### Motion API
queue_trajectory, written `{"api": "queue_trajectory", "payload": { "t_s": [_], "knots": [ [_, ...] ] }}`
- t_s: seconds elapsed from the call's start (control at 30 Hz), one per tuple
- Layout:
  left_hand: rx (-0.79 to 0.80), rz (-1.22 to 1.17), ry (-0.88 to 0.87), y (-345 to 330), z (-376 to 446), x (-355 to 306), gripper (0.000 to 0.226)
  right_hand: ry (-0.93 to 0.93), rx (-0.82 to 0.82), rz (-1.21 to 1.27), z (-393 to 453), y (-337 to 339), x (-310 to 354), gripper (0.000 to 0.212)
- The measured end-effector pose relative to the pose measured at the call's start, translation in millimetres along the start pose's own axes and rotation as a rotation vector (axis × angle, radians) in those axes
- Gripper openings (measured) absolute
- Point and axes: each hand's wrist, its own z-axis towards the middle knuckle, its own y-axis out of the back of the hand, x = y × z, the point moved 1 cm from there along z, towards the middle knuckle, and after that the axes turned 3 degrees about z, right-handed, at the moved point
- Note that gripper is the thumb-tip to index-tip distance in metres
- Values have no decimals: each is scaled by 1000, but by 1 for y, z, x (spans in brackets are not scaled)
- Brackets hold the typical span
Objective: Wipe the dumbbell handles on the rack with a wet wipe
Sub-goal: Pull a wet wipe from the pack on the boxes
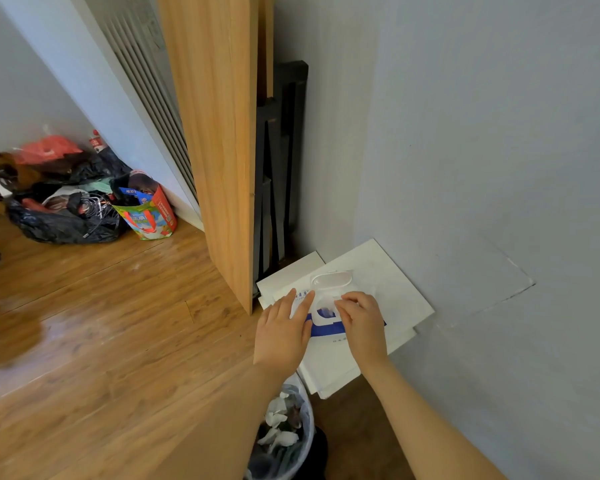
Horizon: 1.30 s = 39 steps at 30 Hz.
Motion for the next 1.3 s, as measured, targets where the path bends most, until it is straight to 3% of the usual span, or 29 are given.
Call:
{"api": "queue_trajectory", "payload": {
  "t_s": [0.27, 0.4, 0.63, 0.77, 0.97, 1.1, 1.3],
  "knots": [
    [-39, 18, -9, 8, -4, 11, 55, 66, -14, -110, 3, -9, 11, 29],
    [-37, 34, -29, 15, -4, 21, 55, -54, 27, -17, 5, -9, 15, 36],
    [-45, 53, -130, 40, -1, 35, 54, -46, -115, -69, -23, 3, 37, 39],
    [-71, 53, -282, 63, -1, 42, 54, -97, -216, -159, -46, 13, 66, 31],
    [-161, 17, -570, 83, -36, 41, 50, -152, -533, -215, -125, 23, 104, 18],
    [-235, -257, -840, 73, -88, 23, 37, -261, -759, -232, -207, 30, 124, 16],
    [-249, -261, -1110, 51, -200, -14, 37, -392, -928, -291, -338, 42, 140, 20]
  ]
}}
